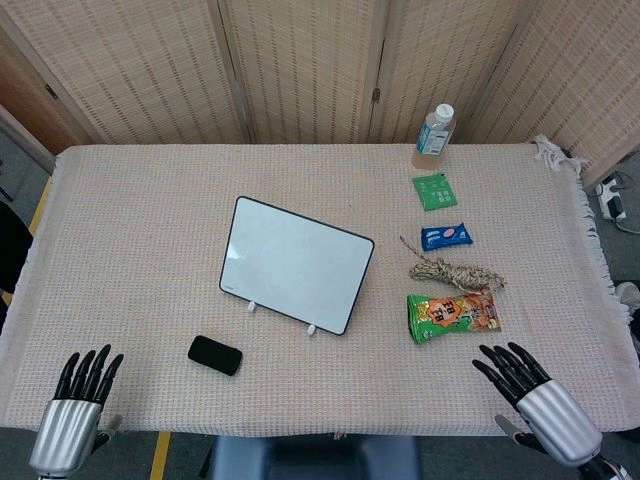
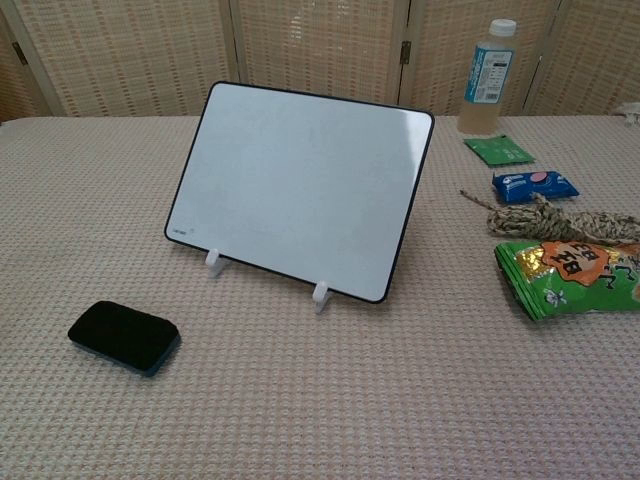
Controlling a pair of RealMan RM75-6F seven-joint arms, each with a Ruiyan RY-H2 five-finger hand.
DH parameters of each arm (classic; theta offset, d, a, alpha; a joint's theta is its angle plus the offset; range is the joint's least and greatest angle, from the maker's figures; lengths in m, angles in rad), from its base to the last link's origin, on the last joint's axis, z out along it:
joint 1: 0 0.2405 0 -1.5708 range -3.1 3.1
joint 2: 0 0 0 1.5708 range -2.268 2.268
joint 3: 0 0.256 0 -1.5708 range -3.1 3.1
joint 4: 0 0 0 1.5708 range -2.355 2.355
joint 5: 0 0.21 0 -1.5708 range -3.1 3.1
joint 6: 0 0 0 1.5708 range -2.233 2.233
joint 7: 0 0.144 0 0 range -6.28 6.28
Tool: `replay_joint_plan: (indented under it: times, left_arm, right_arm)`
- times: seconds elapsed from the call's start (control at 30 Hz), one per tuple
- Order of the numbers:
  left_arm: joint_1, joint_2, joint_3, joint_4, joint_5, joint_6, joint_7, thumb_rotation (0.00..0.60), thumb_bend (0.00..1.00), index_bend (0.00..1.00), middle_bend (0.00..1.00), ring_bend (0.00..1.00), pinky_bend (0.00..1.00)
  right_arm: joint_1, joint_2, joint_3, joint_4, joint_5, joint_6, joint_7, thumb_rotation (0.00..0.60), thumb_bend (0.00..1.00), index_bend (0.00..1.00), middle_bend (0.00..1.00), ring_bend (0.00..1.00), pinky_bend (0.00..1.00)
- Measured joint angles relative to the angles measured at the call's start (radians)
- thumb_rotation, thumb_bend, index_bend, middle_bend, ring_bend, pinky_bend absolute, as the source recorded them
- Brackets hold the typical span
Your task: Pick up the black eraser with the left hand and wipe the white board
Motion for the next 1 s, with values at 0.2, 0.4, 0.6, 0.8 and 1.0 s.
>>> replay_joint_plan:
  times: [0.2, 0.4, 0.6, 0.8, 1.0]
  left_arm:
    - [-0.015, 0.008, 0.007, -0.010, 0.000, -0.032, -0.020, 0.600, 0.21, 0.00, 0.02, 0.00, 0.07]
    - [-0.068, 0.037, 0.017, -0.026, 0.012, -0.109, -0.081, 0.600, 0.22, 0.00, 0.48, 0.39, 0.56]
    - [-0.154, 0.067, -0.002, -0.081, -0.028, -0.270, -0.057, 0.600, 0.22, 0.08, 1.00, 0.87, 0.95]
    - [-0.265, 0.068, -0.060, -0.154, -0.134, -0.447, 0.016, 0.600, 0.27, 0.22, 1.00, 0.99, 1.00]
    - [-0.363, 0.051, -0.094, -0.187, -0.190, -0.566, 0.033, 0.600, 0.38, 0.28, 1.00, 1.00, 1.00]
  right_arm:
    - [0.003, 0.001, -0.004, 0.004, -0.008, 0.000, 0.007, 0.600, 0.35, 0.00, 0.00, 0.00, 0.00]
    - [-0.005, -0.010, -0.002, 0.016, -0.017, 0.023, 0.007, 0.600, 0.35, 0.00, 0.00, 0.00, 0.00]
    - [0.008, -0.021, 0.004, 0.012, -0.004, -0.019, -0.013, 0.600, 0.35, 0.00, 0.00, 0.00, 0.00]
    - [0.039, -0.010, 0.002, -0.015, 0.028, -0.096, -0.008, 0.600, 0.35, 0.00, 0.00, 0.00, 0.00]
    - [0.060, 0.008, 0.000, -0.034, 0.049, -0.132, 0.013, 0.600, 0.35, 0.00, 0.00, 0.00, 0.00]
